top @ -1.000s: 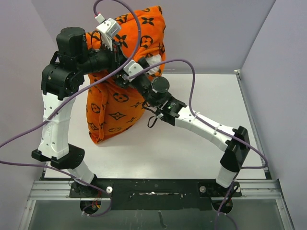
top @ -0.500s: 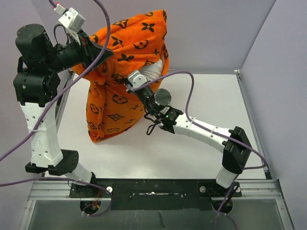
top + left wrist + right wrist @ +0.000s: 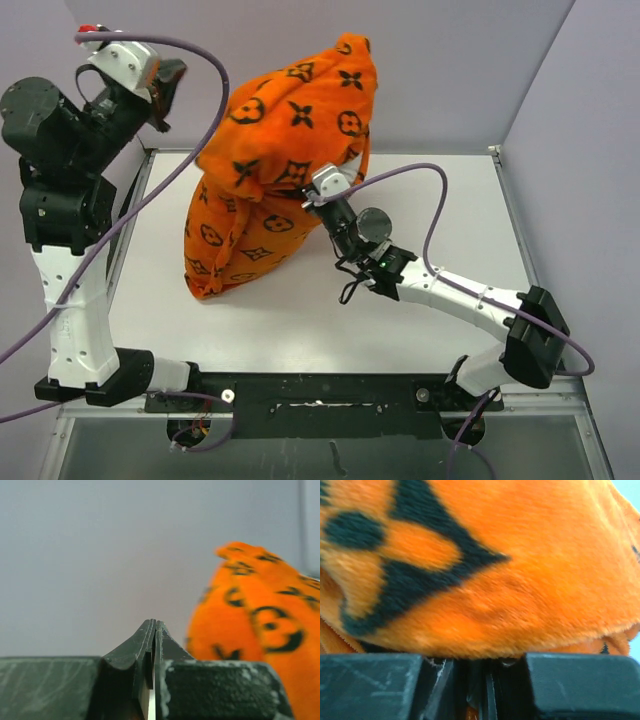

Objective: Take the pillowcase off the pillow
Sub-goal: Remove the pillow from the pillowcase.

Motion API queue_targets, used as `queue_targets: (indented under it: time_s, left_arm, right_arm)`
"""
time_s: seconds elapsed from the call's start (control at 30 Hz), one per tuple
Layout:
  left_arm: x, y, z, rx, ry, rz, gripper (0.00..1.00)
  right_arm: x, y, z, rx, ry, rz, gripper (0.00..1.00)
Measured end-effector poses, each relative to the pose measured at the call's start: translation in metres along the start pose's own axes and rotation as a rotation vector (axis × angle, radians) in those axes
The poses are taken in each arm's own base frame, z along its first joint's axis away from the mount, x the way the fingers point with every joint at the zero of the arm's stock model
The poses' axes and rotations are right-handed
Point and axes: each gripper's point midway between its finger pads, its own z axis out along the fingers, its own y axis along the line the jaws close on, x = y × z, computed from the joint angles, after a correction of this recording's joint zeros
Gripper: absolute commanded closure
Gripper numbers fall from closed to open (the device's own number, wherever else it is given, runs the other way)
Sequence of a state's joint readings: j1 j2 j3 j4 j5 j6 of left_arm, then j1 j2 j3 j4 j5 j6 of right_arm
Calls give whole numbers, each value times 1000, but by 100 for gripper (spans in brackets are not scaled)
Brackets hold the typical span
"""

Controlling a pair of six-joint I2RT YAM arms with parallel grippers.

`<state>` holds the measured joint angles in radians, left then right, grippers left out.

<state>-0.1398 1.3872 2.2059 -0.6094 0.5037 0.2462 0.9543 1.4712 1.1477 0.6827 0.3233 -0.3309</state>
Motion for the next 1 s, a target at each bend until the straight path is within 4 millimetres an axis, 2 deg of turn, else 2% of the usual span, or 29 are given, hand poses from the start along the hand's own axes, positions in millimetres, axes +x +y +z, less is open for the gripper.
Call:
queue_targets:
  time_s: [0.1, 0.2, 0.27, 0.33, 0.4, 0.47, 0.53, 0.6, 0.67, 0.83, 0.9, 1.0]
  left_arm:
    - [-32, 36, -13, -174, -86, 158, 100]
    - [-62, 50, -32, -284, -165, 276, 100]
    - [-72, 46, -41, -288, -190, 304, 79]
    - [-75, 30, -44, -219, -221, 309, 60]
    - [-69, 2, -46, -97, -257, 286, 47]
    - [-54, -40, -51, 90, -278, 235, 41]
    - [-46, -71, -59, 237, -291, 204, 37]
    - [-35, -97, -68, 368, -298, 197, 31]
    - [-25, -114, -75, 459, -293, 206, 28]
    - [-11, -128, -77, 555, -293, 276, 22]
    - [-2, -131, -73, 573, -282, 294, 20]
    - [18, -138, -61, 602, -249, 327, 20]
  right_arm:
    - [23, -31, -15, 99, 70, -5, 100]
    - [39, -58, -29, 189, 122, -6, 100]
    - [46, -69, -36, 229, 158, -2, 100]
    - [50, -68, -38, 234, 178, 21, 100]
    - [49, -65, -35, 215, 194, 66, 100]
    - [41, -62, -25, 179, 203, 135, 100]
    - [27, -58, -13, 143, 201, 199, 100]
    - [11, -53, 0, 99, 205, 254, 100]
    - [-4, -39, 12, 38, 213, 297, 100]
    - [-23, 13, 22, -111, 245, 342, 100]
    - [-27, 33, 24, -161, 253, 355, 100]
    - [-32, 52, 28, -201, 258, 371, 100]
